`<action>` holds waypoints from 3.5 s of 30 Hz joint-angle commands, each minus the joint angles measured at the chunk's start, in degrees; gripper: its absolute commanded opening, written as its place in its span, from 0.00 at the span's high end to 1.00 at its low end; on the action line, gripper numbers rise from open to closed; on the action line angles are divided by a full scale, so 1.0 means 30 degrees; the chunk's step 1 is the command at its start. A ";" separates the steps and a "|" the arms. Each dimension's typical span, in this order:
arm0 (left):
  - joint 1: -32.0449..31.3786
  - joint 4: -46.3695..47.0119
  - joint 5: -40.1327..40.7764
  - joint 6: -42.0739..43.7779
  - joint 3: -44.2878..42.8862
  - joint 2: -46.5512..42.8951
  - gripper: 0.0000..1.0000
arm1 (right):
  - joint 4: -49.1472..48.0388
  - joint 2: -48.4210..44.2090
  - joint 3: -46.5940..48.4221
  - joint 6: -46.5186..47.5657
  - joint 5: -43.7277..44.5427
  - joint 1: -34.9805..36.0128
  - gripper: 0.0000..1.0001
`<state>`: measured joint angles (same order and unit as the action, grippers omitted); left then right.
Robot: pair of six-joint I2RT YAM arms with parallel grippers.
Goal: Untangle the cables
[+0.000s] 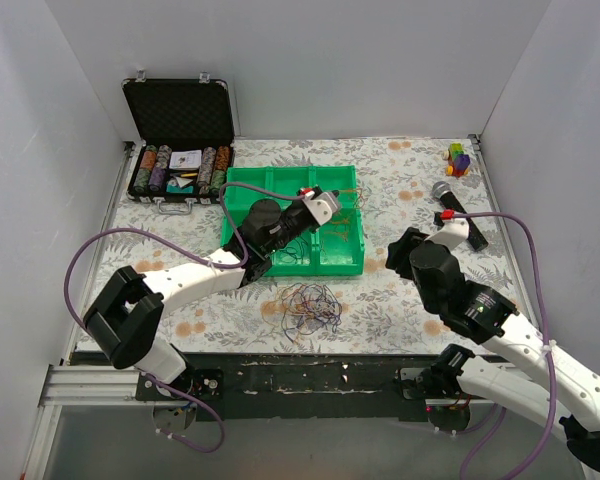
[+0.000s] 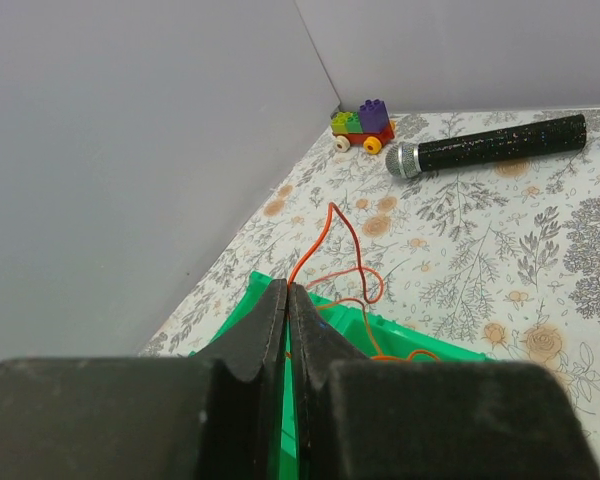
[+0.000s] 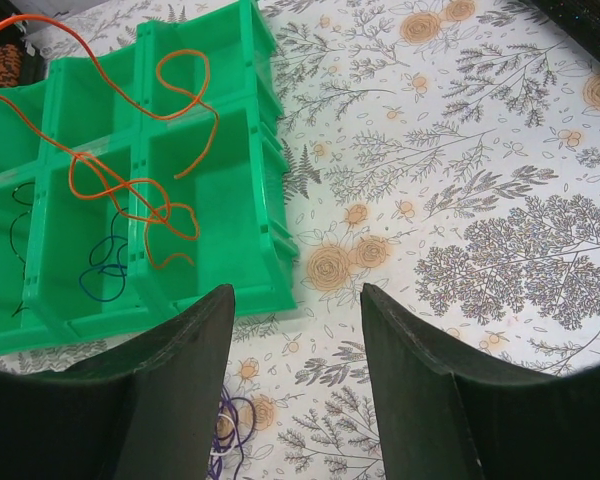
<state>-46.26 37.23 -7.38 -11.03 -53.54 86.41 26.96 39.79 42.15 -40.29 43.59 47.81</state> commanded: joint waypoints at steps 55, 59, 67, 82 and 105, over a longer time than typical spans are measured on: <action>-0.0311 -0.7134 0.1927 -0.0341 -0.4563 0.6788 1.00 | -0.1223 0.1736 0.0686 0.0569 -0.1172 -0.1552 0.39; -0.0371 -0.7635 0.3364 0.0627 -0.4683 0.7318 1.00 | -0.1311 0.1737 0.0657 0.0599 -0.1406 -0.1699 0.39; -0.0517 -0.8513 0.3309 0.0717 -0.4097 0.6646 0.90 | -0.1721 0.1678 0.0276 0.0628 -0.1933 -0.1875 0.39; -0.0547 -1.1092 0.0323 0.0102 -0.6353 0.2753 0.33 | -0.2571 0.1649 -0.0163 0.0804 -0.2754 -0.1962 0.39; -0.0488 -1.9355 -0.5510 0.2183 0.4720 -0.9558 0.34 | -0.4739 0.1765 -0.2038 0.1976 -0.5595 -0.1992 0.39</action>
<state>-47.75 -18.17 -22.00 -5.72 -40.38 58.00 16.88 45.10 36.71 -35.59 28.56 42.02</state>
